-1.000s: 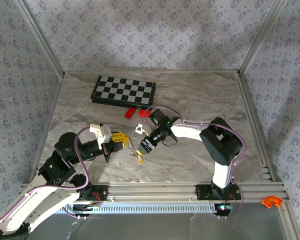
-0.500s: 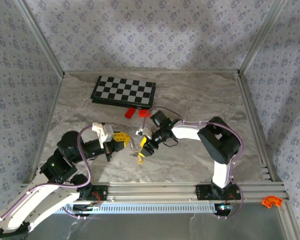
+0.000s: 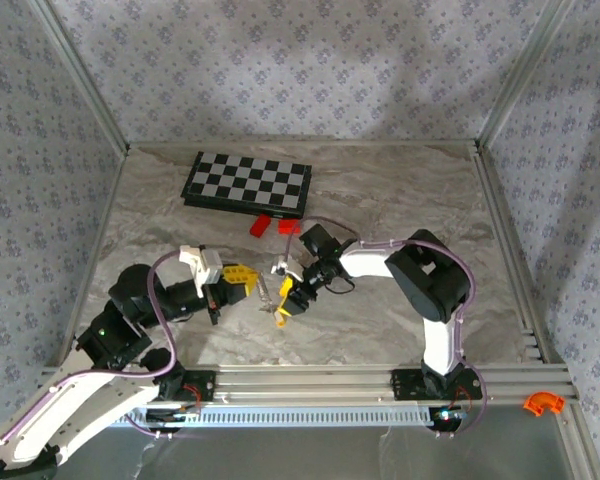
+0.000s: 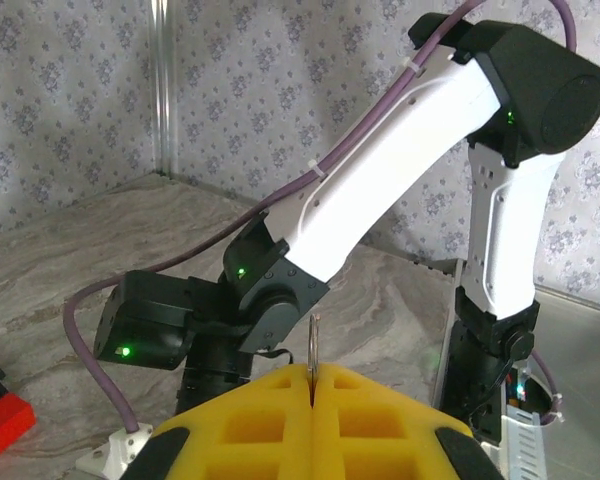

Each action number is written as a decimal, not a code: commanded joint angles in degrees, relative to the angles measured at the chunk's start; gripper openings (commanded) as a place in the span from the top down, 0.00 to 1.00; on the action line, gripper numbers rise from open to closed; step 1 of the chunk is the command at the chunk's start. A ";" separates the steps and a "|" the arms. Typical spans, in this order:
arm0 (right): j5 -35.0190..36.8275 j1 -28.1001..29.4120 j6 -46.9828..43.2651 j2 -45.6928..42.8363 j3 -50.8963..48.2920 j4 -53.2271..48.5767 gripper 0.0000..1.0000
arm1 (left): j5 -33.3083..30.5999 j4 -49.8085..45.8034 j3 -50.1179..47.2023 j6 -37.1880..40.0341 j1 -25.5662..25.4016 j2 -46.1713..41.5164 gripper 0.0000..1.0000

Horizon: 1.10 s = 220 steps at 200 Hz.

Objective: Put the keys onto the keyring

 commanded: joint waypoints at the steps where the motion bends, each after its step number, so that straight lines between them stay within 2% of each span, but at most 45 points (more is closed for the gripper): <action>1: -1.63 0.60 -1.21 2.11 0.96 0.74 0.42 | -0.50 0.49 3.47 -1.53 0.32 -1.67 1.00; 104: -0.37 2.96 -3.13 2.56 0.96 0.71 0.70 | -2.02 0.28 3.04 -2.49 0.31 -3.43 1.00; 220: 3.13 3.16 -2.96 1.29 -0.05 1.76 0.92 | -2.08 1.53 2.32 -2.54 0.34 -3.14 1.00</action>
